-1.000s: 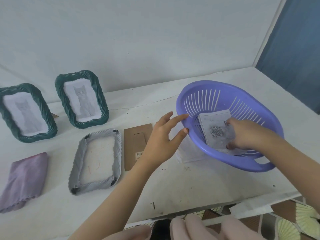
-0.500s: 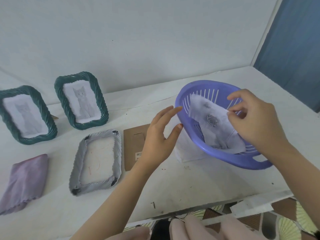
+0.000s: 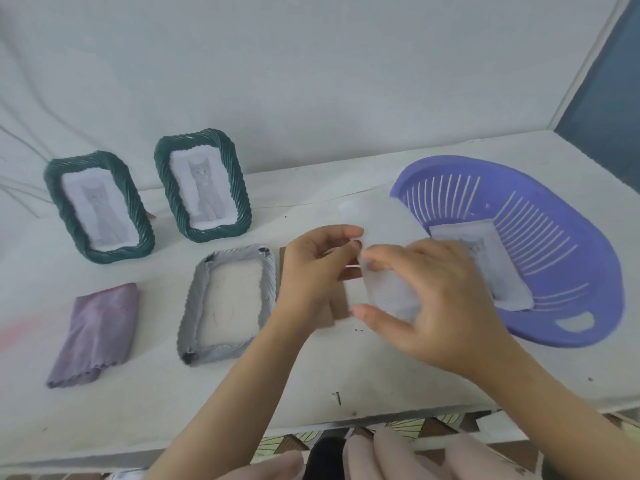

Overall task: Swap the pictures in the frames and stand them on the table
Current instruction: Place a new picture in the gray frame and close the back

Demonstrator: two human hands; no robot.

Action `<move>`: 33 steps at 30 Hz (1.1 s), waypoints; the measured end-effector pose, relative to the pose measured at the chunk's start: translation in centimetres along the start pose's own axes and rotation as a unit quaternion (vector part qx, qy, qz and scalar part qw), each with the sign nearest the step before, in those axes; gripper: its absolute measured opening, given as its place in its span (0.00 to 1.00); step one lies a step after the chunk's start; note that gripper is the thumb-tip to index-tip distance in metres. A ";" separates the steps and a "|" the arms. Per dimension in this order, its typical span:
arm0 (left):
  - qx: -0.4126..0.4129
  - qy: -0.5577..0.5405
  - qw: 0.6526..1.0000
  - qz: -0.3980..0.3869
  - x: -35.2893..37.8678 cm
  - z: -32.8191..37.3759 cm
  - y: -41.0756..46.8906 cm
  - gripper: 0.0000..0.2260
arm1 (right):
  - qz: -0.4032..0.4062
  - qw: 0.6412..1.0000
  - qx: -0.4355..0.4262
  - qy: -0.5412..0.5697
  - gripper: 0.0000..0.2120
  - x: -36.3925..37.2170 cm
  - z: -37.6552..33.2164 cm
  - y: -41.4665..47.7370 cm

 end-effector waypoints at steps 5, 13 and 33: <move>-0.017 0.003 0.998 0.066 -5.0 -1.4 -0.1 0.10 | -0.025 0.986 0.118 0.115 0.19 3.8 -0.2 0.0; -0.029 0.062 0.992 0.105 -13.2 -1.8 -1.1 0.13 | -0.018 0.843 0.352 0.406 0.14 10.6 -0.8 0.9; 0.059 0.494 0.860 0.117 -22.2 -3.3 -0.7 0.11 | -0.188 0.949 0.233 0.100 0.21 18.0 -6.7 4.4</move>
Point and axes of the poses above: each hand's wrist, its own y-axis towards the middle knuckle, its own x-axis out of the palm, z = x × y, the point moved 6 cm from there along y, towards the middle knuckle, and after that the axes turned 2 degrees about -x, right-handed, at the moved point
